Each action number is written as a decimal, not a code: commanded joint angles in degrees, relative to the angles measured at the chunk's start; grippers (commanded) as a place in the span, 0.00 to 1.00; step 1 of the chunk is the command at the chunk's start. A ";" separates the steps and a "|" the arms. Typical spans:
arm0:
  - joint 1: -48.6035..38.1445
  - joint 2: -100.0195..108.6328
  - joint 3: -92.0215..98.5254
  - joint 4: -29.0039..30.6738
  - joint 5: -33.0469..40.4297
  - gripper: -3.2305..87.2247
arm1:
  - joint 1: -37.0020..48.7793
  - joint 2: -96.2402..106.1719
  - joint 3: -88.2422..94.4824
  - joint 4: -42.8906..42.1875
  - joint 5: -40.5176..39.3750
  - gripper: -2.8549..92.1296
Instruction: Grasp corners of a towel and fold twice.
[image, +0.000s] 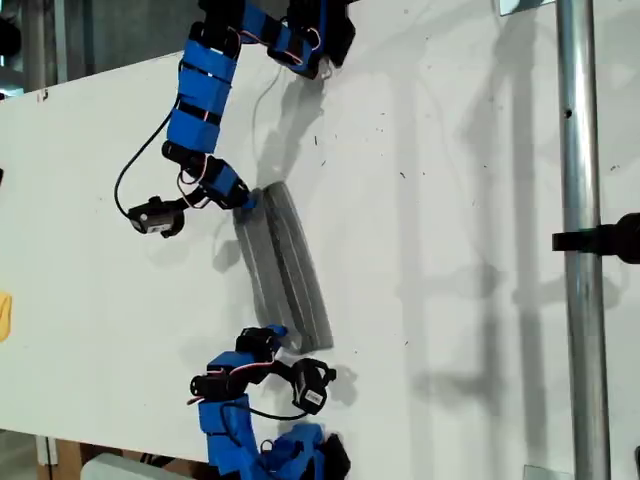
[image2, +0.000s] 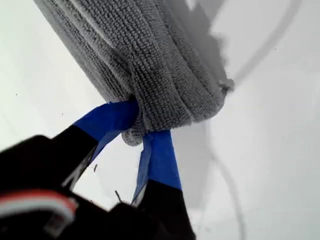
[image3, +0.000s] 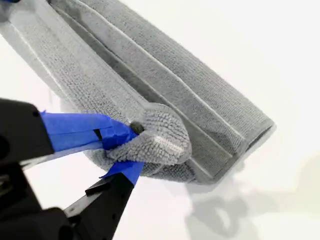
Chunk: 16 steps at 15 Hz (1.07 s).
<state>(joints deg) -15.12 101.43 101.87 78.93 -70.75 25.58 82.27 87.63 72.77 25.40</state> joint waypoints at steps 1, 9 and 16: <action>2.37 3.69 5.54 -3.96 -2.29 0.01 | -0.97 -1.32 0.88 0.09 2.29 0.03; 12.66 -2.64 8.53 -14.77 -15.82 0.01 | 1.05 -4.31 1.67 4.92 2.37 0.03; 12.39 -7.21 11.60 -14.59 -19.60 0.16 | 5.89 -11.25 4.22 1.32 2.37 0.03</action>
<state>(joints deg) -3.52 93.16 113.55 62.84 -89.65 27.60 70.66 91.49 73.74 27.86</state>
